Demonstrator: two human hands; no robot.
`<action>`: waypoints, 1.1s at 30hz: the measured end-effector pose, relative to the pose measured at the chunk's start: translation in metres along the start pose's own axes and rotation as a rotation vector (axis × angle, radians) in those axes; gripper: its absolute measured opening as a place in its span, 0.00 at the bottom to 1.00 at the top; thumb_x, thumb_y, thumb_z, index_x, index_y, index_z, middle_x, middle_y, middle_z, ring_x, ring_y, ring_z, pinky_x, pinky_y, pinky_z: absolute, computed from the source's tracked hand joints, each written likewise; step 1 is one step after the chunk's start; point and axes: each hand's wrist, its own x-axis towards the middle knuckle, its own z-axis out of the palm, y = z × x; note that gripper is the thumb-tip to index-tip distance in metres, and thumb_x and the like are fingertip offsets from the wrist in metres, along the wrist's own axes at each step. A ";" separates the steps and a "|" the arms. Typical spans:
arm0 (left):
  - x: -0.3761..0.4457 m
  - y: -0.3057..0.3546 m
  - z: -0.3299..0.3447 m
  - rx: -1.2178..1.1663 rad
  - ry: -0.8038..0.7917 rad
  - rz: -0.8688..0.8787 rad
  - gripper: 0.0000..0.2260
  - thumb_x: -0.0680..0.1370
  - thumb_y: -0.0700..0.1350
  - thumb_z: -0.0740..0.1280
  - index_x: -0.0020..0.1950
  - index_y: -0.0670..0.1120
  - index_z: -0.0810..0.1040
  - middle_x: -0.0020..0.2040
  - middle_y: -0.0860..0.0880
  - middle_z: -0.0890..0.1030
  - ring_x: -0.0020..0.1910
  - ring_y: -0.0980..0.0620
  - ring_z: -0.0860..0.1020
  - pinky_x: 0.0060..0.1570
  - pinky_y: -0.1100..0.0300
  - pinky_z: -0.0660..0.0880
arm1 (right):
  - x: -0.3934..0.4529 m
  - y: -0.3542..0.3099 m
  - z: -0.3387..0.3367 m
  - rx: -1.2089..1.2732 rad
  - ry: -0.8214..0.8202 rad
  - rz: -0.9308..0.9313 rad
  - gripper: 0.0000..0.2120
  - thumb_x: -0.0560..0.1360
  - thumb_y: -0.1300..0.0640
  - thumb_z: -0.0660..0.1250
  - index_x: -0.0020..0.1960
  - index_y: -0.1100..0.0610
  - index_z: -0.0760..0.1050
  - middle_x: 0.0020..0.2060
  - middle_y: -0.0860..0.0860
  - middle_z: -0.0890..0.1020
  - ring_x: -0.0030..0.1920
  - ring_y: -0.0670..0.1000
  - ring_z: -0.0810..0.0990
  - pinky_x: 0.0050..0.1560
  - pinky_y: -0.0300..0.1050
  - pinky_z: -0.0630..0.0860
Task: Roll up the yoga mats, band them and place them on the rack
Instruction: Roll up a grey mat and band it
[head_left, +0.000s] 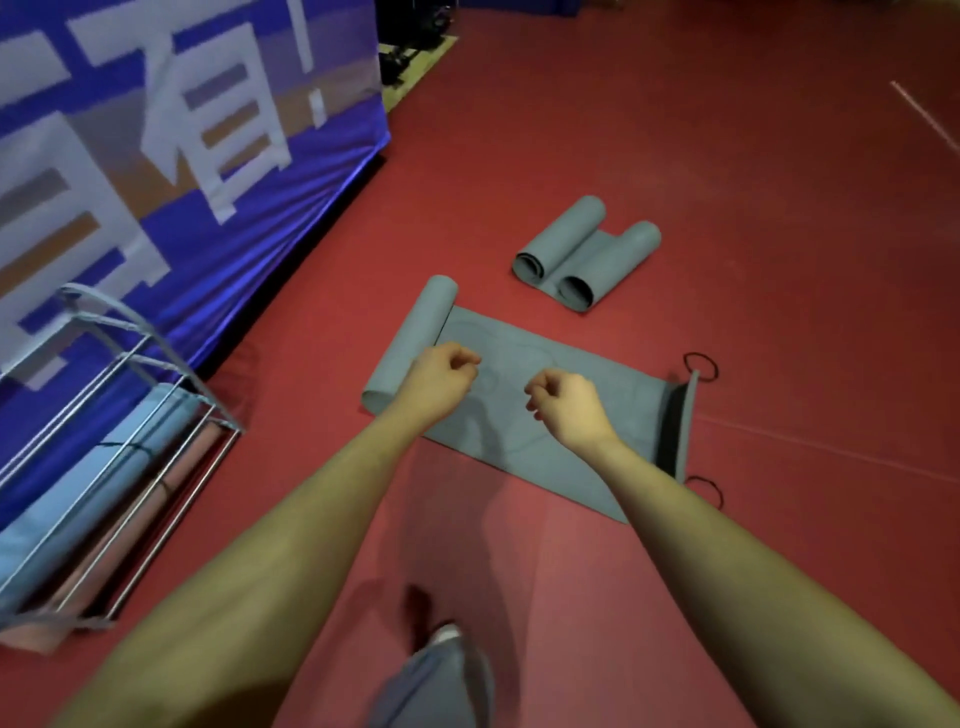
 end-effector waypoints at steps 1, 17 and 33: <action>0.009 0.009 0.014 0.017 -0.019 0.011 0.08 0.77 0.36 0.63 0.53 0.42 0.80 0.44 0.48 0.79 0.43 0.50 0.78 0.53 0.53 0.76 | 0.009 0.009 -0.012 0.016 0.013 0.001 0.10 0.74 0.63 0.60 0.39 0.53 0.76 0.36 0.53 0.82 0.41 0.58 0.82 0.48 0.56 0.79; 0.182 0.157 0.194 -0.030 0.074 -0.009 0.09 0.78 0.36 0.62 0.54 0.42 0.79 0.46 0.48 0.80 0.46 0.48 0.79 0.53 0.56 0.75 | 0.218 0.104 -0.228 -0.052 -0.006 -0.106 0.10 0.73 0.61 0.60 0.38 0.52 0.76 0.34 0.49 0.82 0.41 0.56 0.82 0.48 0.56 0.79; 0.224 0.291 0.422 -0.159 0.433 -0.270 0.09 0.79 0.37 0.59 0.57 0.43 0.75 0.45 0.45 0.78 0.42 0.49 0.77 0.35 0.65 0.70 | 0.343 0.237 -0.423 -0.219 -0.355 -0.425 0.08 0.73 0.61 0.60 0.41 0.53 0.77 0.39 0.51 0.82 0.46 0.55 0.80 0.50 0.52 0.77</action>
